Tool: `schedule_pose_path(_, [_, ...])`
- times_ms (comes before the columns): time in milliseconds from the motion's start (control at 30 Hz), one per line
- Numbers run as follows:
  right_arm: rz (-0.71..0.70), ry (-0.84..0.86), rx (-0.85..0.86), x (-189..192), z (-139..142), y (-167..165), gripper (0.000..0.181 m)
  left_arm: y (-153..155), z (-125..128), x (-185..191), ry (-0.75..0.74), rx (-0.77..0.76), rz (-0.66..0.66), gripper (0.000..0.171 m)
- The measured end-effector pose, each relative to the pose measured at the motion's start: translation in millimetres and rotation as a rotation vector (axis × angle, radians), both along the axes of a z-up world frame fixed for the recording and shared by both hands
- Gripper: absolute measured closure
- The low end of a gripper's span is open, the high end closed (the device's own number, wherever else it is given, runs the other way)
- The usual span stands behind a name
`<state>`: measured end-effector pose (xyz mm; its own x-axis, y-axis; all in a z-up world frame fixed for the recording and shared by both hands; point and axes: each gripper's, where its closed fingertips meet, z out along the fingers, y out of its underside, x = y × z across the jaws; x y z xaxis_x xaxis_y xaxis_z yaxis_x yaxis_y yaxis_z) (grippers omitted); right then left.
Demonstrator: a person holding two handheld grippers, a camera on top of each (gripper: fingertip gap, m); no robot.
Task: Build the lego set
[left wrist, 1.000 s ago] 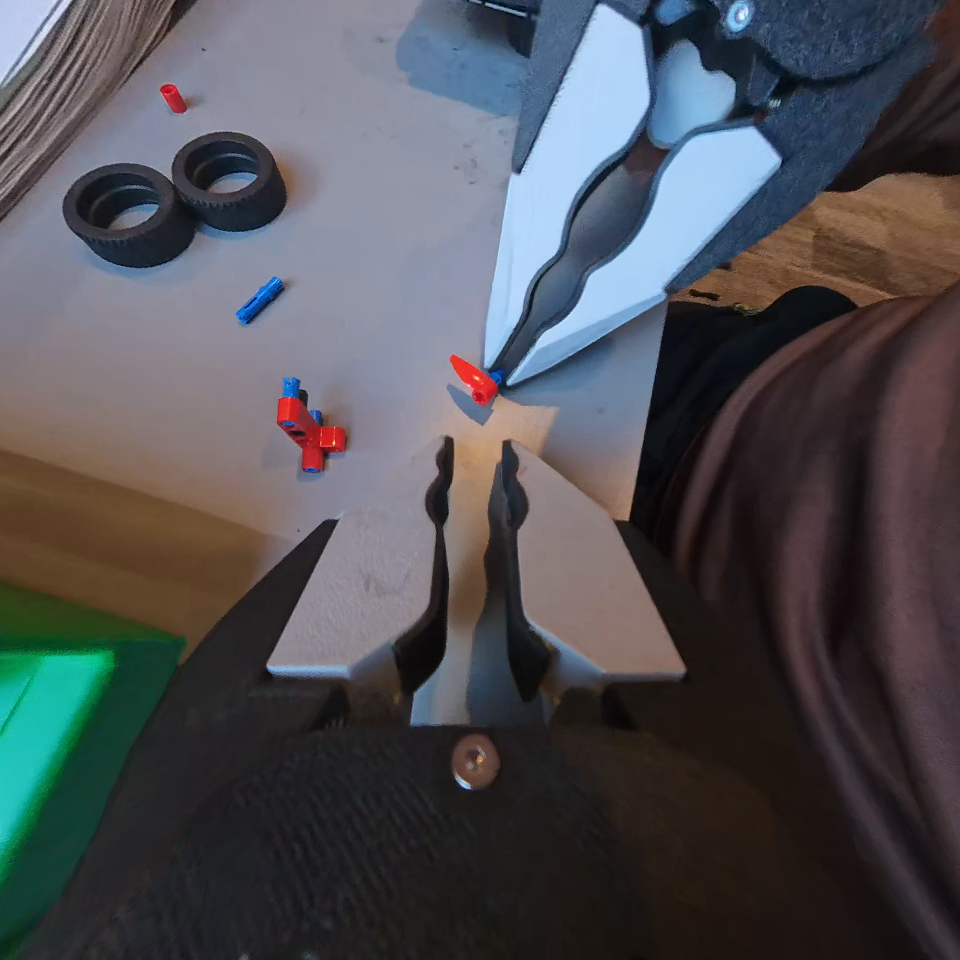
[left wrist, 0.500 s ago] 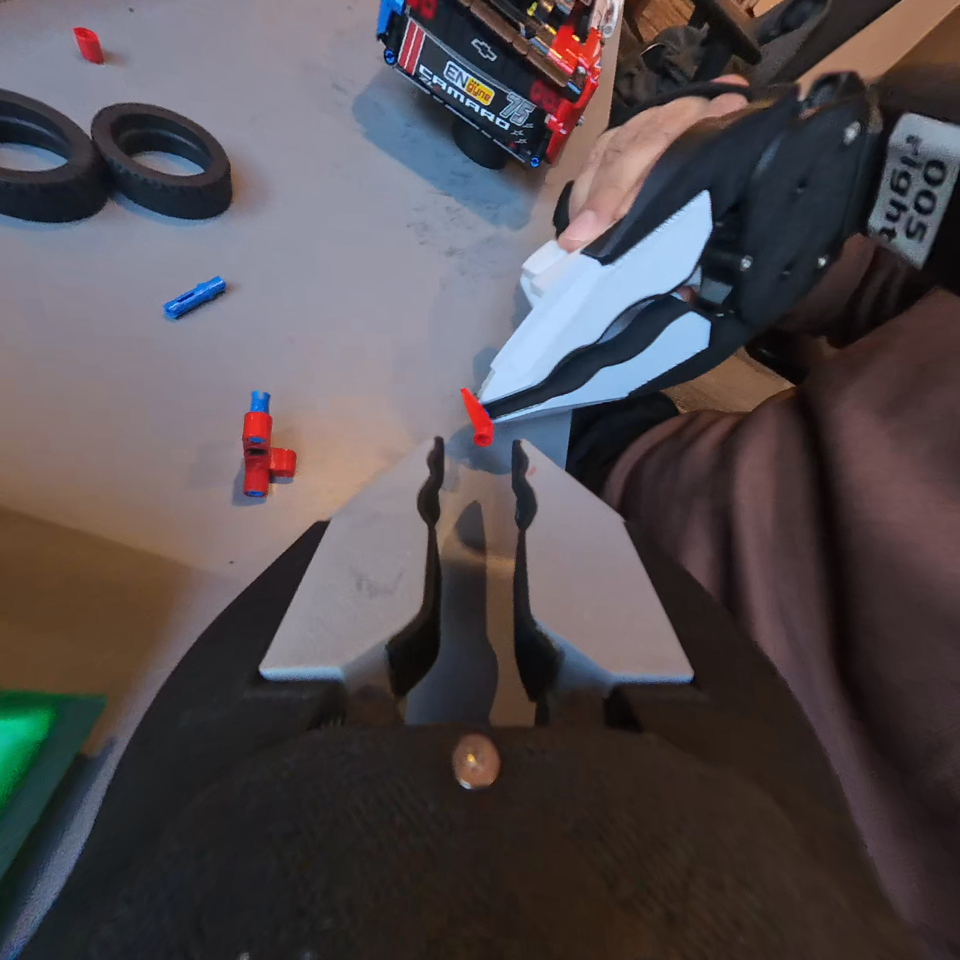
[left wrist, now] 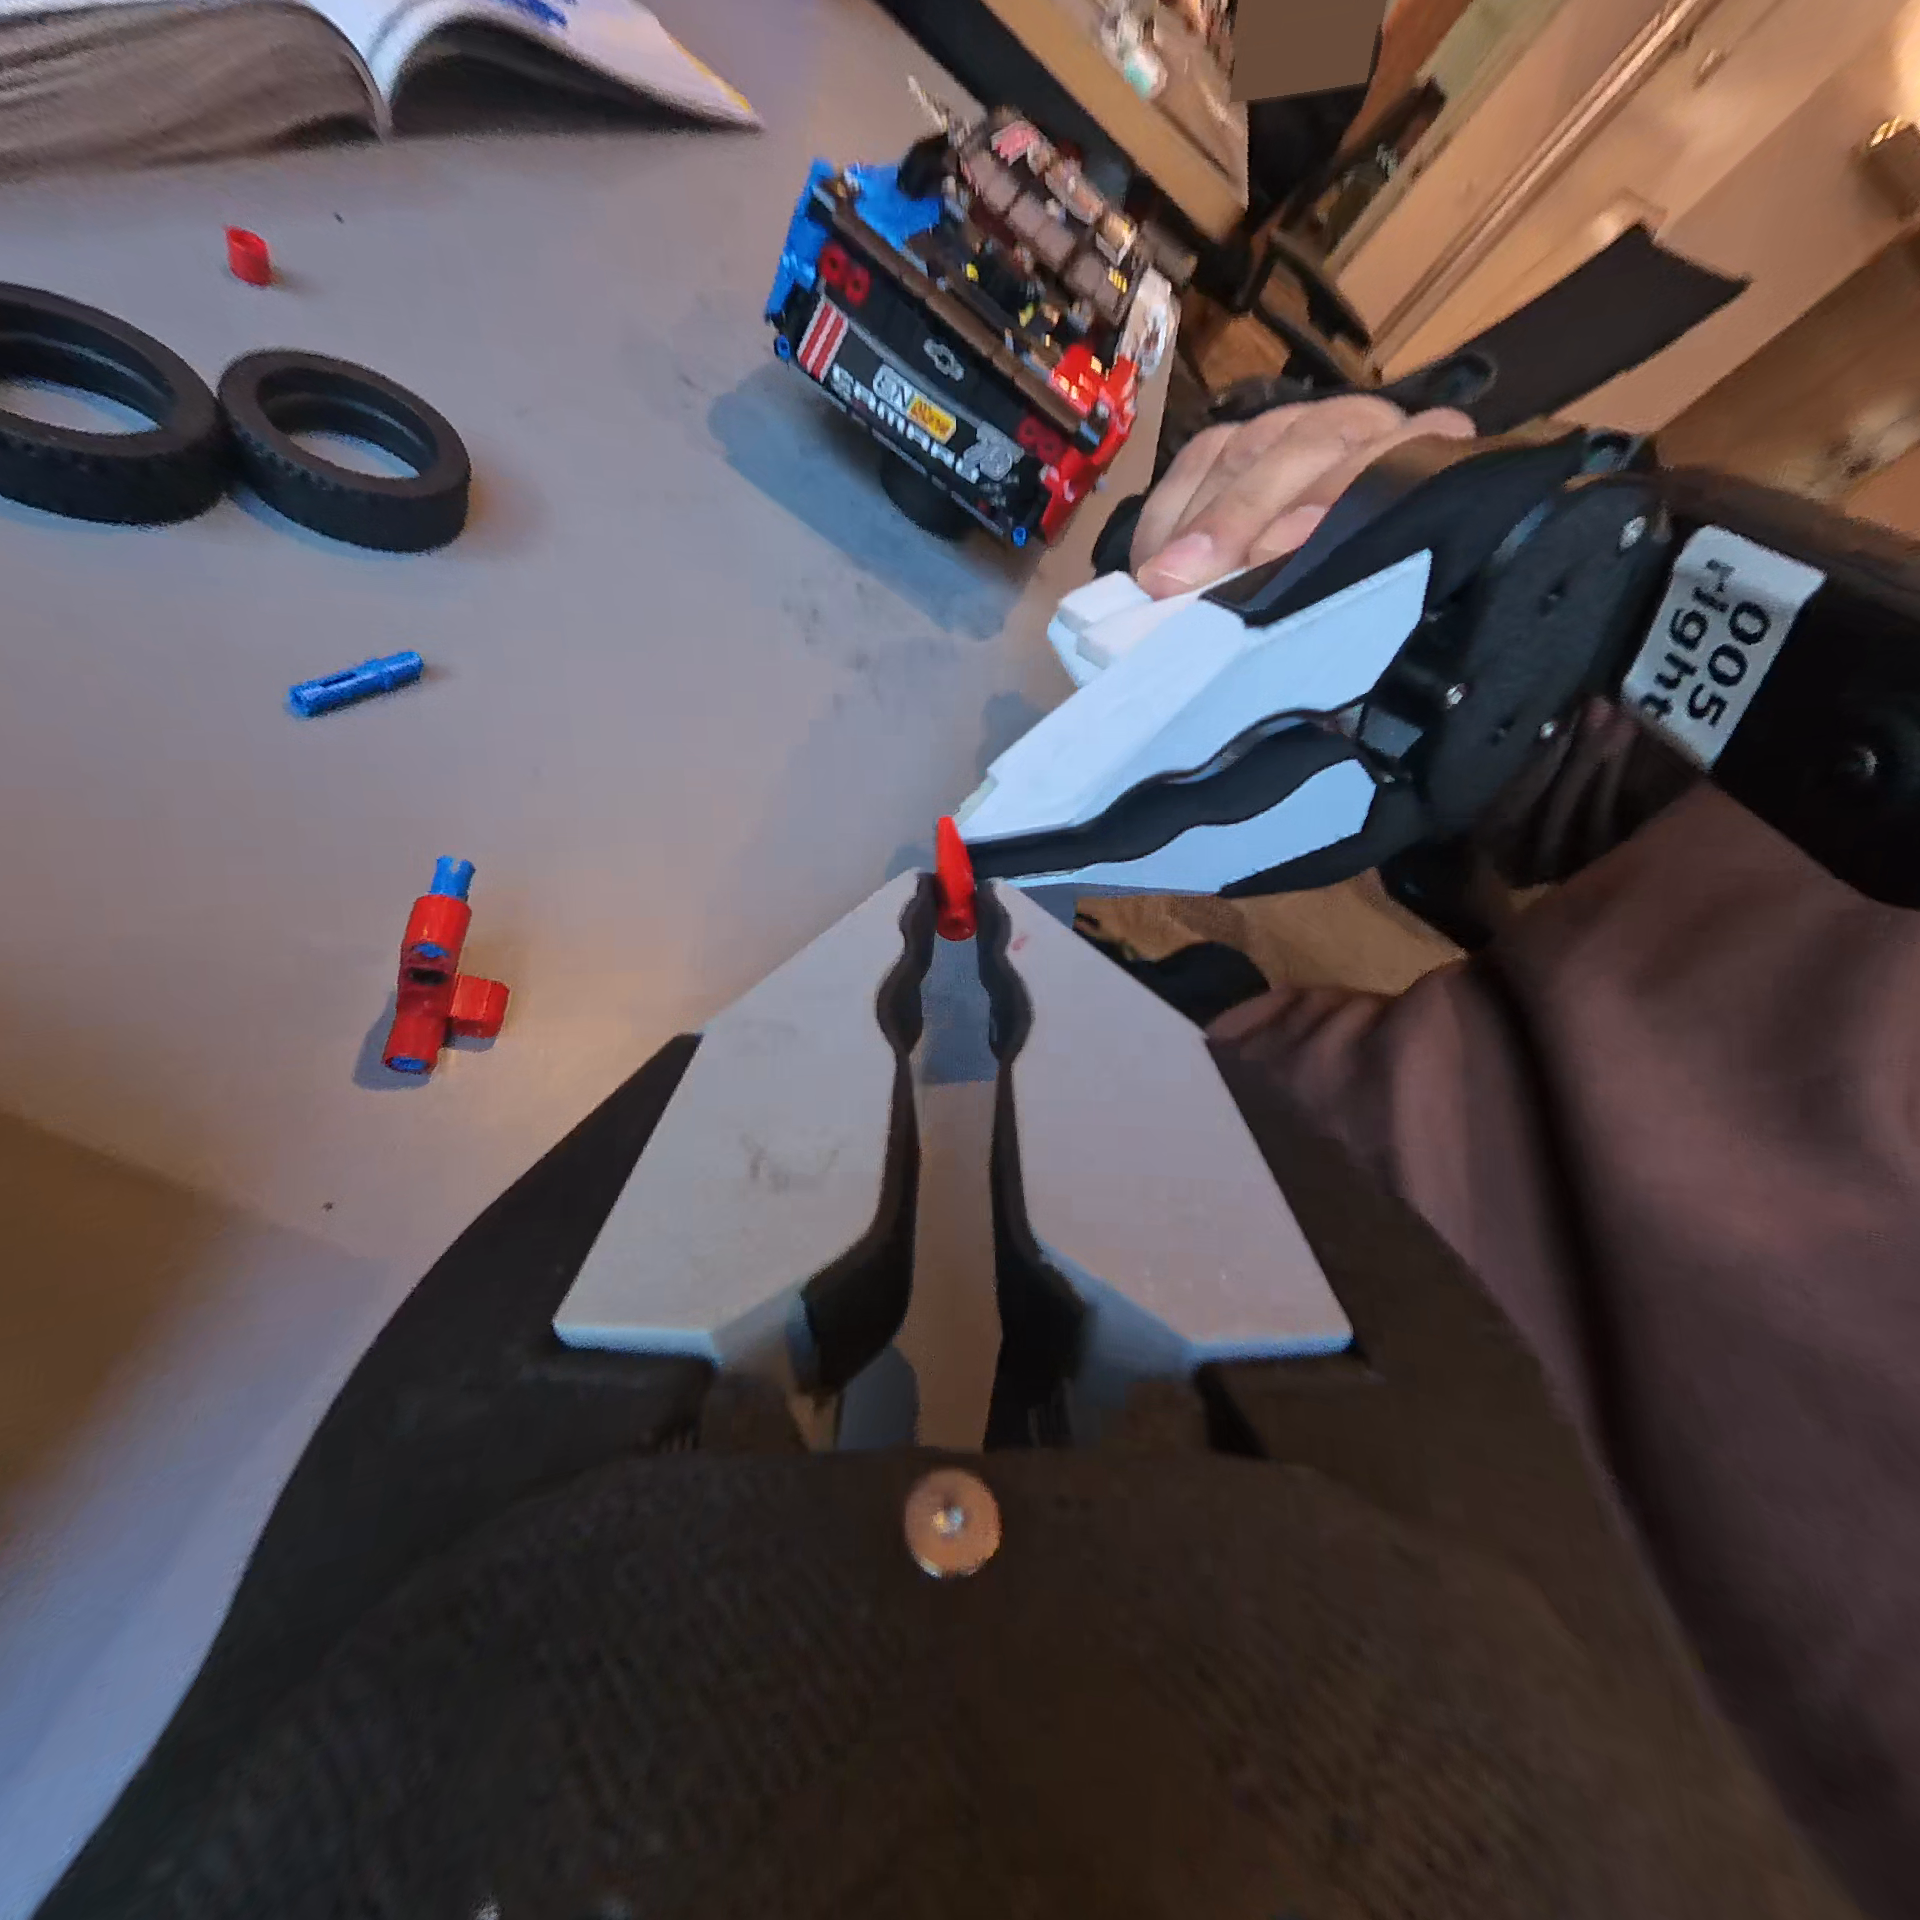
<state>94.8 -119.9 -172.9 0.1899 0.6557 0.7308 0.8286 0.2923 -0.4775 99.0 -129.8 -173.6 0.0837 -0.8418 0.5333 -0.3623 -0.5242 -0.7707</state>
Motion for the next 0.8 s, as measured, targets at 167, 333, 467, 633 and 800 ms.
schedule_pose_path(167, [-0.02, 0.096, -0.019, 4, 10, 3, 0.176, 4, 11, 4, -0.088, -0.043, 0.061, 0.166])
schedule_pose_path(333, [-0.017, 0.106, 0.003, 6, 18, 4, 0.171, 4, 18, 6, -0.153, -0.075, 0.066, 0.166])
schedule_pose_path(467, [-0.009, 0.145, -0.026, 4, 19, 3, 0.165, 4, 20, 5, -0.168, -0.068, 0.069, 0.166])
schedule_pose_path(633, [-0.046, 0.296, -0.125, 3, 27, 7, 0.149, 10, 29, 4, -0.231, -0.068, 0.11, 0.166])
schedule_pose_path(800, [-0.145, 0.473, -0.137, 12, 44, 21, 0.14, 21, 45, 1, -0.378, -0.15, 0.202, 0.166])
